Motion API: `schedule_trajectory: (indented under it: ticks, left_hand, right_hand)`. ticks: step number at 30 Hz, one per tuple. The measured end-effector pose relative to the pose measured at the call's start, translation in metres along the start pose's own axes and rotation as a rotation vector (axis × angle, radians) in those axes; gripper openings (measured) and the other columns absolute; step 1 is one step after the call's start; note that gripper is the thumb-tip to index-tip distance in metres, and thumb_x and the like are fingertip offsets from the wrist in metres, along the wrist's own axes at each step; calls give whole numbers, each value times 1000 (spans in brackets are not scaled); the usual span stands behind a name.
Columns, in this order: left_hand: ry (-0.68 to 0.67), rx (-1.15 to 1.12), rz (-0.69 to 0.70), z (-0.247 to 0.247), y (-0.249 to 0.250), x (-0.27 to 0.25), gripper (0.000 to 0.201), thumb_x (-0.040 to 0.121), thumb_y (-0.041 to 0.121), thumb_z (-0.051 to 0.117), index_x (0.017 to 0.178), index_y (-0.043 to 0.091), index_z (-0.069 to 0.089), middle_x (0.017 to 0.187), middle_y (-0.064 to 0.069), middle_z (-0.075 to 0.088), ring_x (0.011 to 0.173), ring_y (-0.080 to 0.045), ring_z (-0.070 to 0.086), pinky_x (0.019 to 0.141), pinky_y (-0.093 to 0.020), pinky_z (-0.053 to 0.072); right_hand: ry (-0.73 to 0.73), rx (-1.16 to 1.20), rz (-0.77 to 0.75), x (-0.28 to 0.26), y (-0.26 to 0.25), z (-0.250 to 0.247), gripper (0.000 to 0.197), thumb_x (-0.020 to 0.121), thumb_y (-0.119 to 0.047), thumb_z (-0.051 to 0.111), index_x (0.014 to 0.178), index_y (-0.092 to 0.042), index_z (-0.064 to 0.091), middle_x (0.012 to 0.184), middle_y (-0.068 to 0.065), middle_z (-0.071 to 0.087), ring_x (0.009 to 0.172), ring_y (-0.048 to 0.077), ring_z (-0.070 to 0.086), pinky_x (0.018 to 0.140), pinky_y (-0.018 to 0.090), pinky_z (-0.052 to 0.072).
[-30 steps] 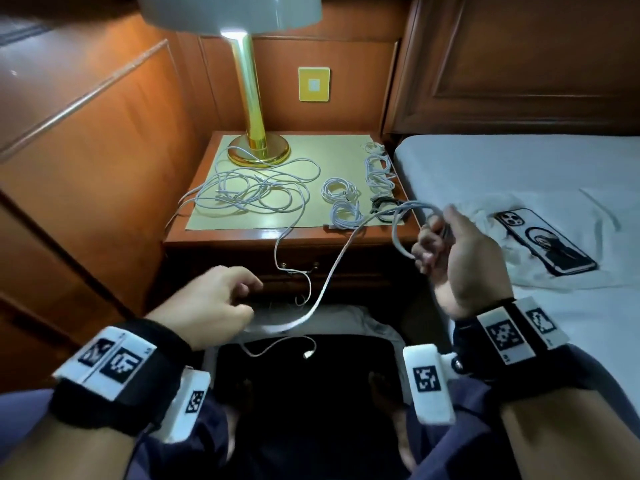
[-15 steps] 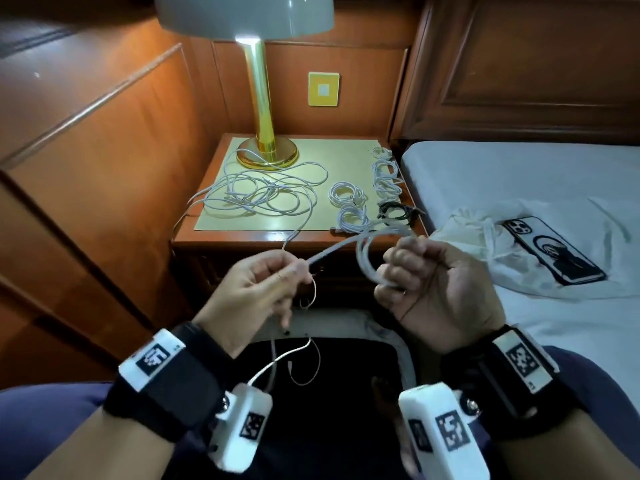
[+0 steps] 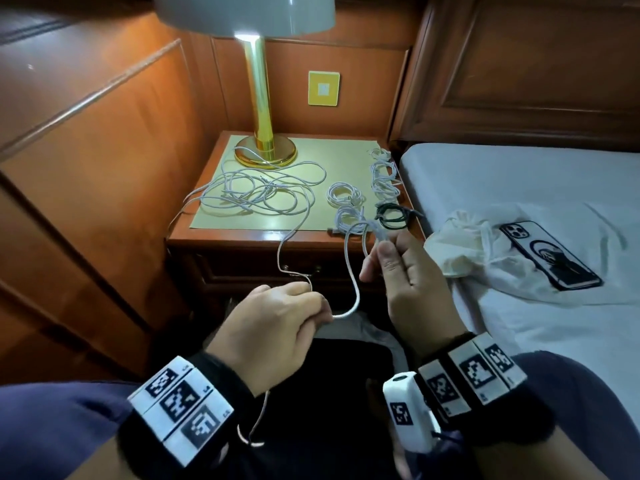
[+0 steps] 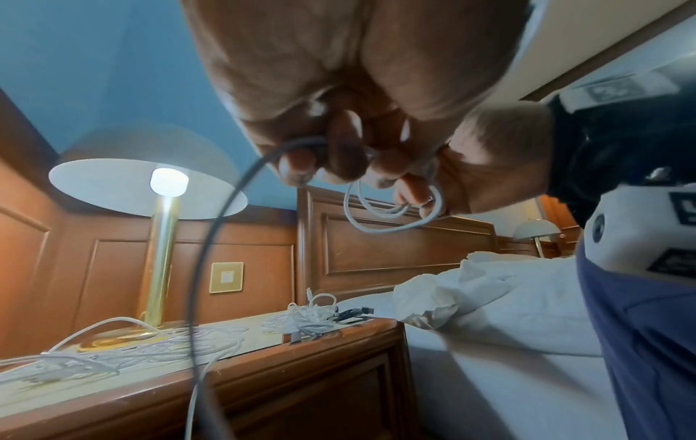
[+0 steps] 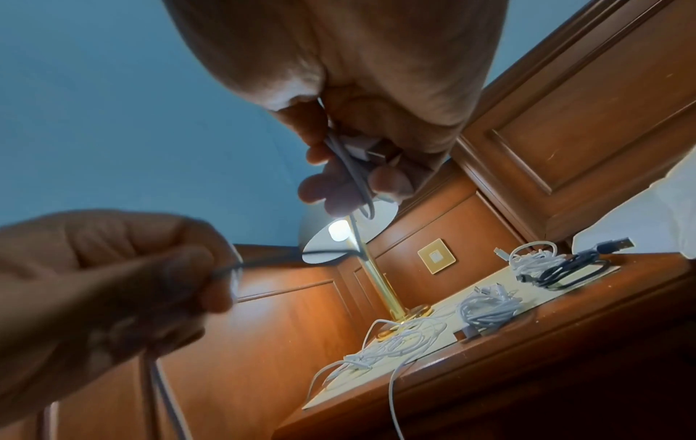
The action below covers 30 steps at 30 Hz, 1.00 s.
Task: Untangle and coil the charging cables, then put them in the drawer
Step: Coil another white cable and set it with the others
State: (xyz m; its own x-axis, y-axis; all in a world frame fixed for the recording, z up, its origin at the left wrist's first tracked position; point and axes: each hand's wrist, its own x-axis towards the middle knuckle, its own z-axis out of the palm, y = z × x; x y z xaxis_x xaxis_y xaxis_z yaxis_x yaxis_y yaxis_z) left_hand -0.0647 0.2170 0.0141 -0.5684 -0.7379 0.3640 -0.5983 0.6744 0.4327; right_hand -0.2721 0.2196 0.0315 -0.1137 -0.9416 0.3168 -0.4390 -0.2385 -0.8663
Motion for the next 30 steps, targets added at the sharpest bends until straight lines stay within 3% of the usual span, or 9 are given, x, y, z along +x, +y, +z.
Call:
schedule_trajectory:
  ticks: [3, 6, 9, 12, 15, 17, 24, 27, 30]
  left_hand:
    - [-30, -36, 81, -6, 4, 2, 20, 94, 28, 48, 91, 28, 68, 85, 18, 57, 82, -2, 61, 68, -30, 50]
    - [105, -191, 84, -12, 2, 5, 17, 98, 18, 57, 90, 15, 71, 86, 11, 63, 81, -5, 62, 73, -25, 51]
    - [221, -208, 31, -15, -1, 7, 11, 96, 10, 63, 89, 11, 72, 84, 8, 65, 81, -4, 62, 76, -16, 48]
    - [289, -173, -2, -14, -7, 9, 7, 96, 10, 66, 91, 9, 72, 84, 5, 66, 81, -8, 62, 77, -21, 50]
    - [306, -185, 17, -18, -7, 13, 7, 97, 10, 64, 94, 8, 70, 89, 4, 66, 85, -10, 62, 80, -21, 49]
    - [308, -203, 36, -22, -4, 14, 6, 97, 8, 63, 97, 6, 69, 93, 2, 66, 89, -10, 62, 83, -19, 49]
    - [389, -252, 46, -44, 12, 13, 9, 98, 8, 60, 97, 4, 68, 92, 0, 66, 90, -11, 62, 82, -17, 46]
    - [458, -257, 2, -47, 10, 11, 14, 98, 14, 58, 96, 6, 68, 90, -1, 67, 88, -15, 62, 80, -23, 49]
    - [429, -293, -72, -35, 5, 3, 13, 97, 18, 59, 96, 9, 68, 92, 3, 68, 90, -14, 64, 82, -30, 52]
  right_hand:
    - [-44, -38, -11, -3, -1, 4, 31, 106, -25, 43, 80, -20, 59, 76, -6, 67, 69, 17, 61, 69, 28, 47]
    - [-206, -61, 28, -5, -1, 5, 29, 106, -26, 45, 80, -23, 57, 71, -3, 68, 63, 14, 60, 64, 33, 47]
    - [-358, 25, 87, -8, -1, 11, 29, 104, -27, 44, 78, -21, 54, 57, 0, 61, 49, 8, 51, 54, 26, 40]
    - [-396, 281, 203, -10, -8, 17, 32, 103, -25, 43, 73, -15, 49, 53, -10, 41, 45, 6, 37, 46, 20, 33]
    - [-427, 461, 396, -11, -24, 15, 36, 107, -12, 36, 72, -11, 44, 52, -8, 34, 43, 5, 28, 38, 13, 25]
    - [-465, 477, 503, -14, -36, 9, 36, 107, -15, 34, 73, -10, 46, 50, -7, 31, 44, 9, 25, 34, 14, 19]
    - [-600, 369, 586, -3, -90, -18, 35, 105, -34, 40, 77, -16, 49, 53, -5, 30, 44, 9, 23, 39, 15, 10]
    - [-620, 328, 550, 4, -95, -17, 33, 105, -32, 42, 76, -17, 45, 56, -4, 29, 46, 10, 23, 39, 17, 9]
    - [-605, 387, 569, -4, -80, -4, 35, 105, -34, 42, 73, -20, 42, 57, -4, 26, 46, 9, 19, 41, 15, 9]
